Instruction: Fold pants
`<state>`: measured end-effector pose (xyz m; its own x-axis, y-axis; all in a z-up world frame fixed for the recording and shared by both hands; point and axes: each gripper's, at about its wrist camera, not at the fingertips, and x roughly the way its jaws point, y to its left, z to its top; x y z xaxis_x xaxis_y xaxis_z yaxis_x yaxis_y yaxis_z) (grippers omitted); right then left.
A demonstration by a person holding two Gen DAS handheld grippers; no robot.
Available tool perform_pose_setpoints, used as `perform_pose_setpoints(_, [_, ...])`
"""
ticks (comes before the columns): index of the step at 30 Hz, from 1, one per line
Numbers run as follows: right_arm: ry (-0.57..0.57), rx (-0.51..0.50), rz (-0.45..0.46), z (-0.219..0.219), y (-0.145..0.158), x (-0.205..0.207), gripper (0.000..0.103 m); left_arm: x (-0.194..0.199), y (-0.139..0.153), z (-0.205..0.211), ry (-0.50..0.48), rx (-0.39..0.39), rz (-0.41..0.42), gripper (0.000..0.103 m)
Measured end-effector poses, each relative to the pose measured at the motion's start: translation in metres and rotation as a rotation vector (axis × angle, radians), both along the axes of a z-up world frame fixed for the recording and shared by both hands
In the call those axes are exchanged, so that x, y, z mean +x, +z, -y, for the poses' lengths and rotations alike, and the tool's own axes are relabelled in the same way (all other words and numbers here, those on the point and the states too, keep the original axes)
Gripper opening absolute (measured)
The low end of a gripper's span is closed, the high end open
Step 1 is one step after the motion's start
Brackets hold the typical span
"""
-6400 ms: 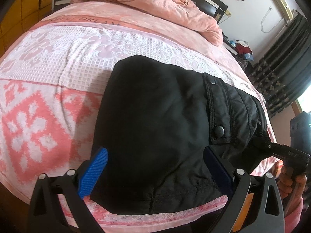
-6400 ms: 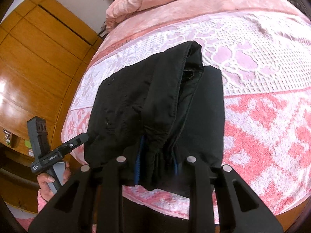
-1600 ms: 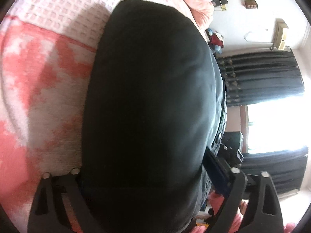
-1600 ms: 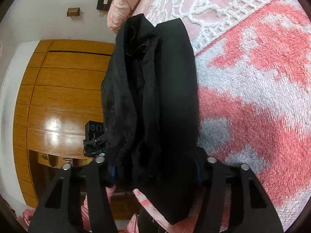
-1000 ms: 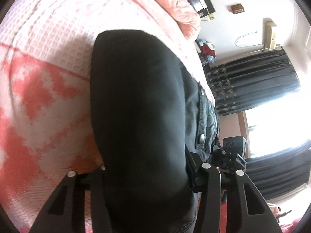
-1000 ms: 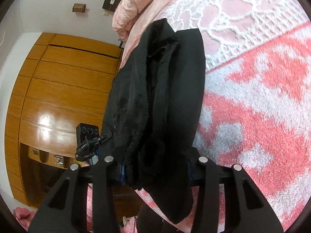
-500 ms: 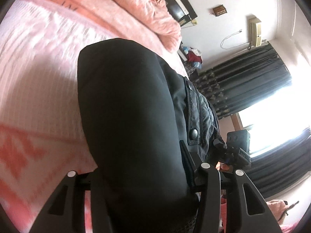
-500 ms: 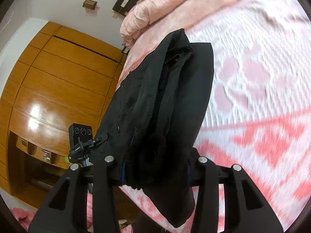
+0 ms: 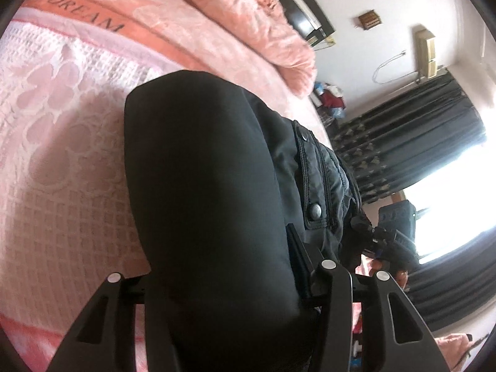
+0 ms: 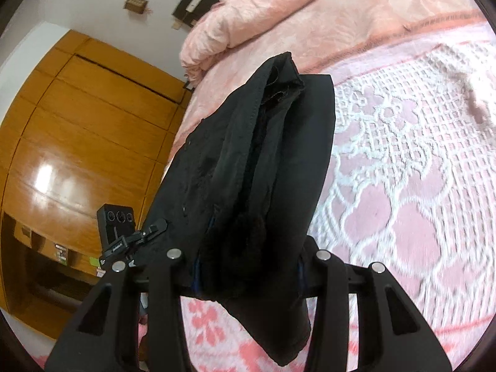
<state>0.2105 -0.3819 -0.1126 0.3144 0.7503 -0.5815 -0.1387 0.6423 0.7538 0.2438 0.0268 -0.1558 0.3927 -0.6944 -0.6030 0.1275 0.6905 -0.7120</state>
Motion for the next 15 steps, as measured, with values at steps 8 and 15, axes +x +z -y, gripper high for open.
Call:
perform_pose_setpoints(8, [-0.045, 0.007, -0.088, -0.001, -0.044, 0.025, 0.044, -0.001, -0.019, 0.001, -0.017, 0.035, 0.006, 0.059])
perform_pose_setpoints(15, [-0.085, 0.046, -0.113, 0.004, -0.065, 0.024, 0.055, -0.010, -0.033, -0.006, -0.007, 0.039, 0.003, 0.069])
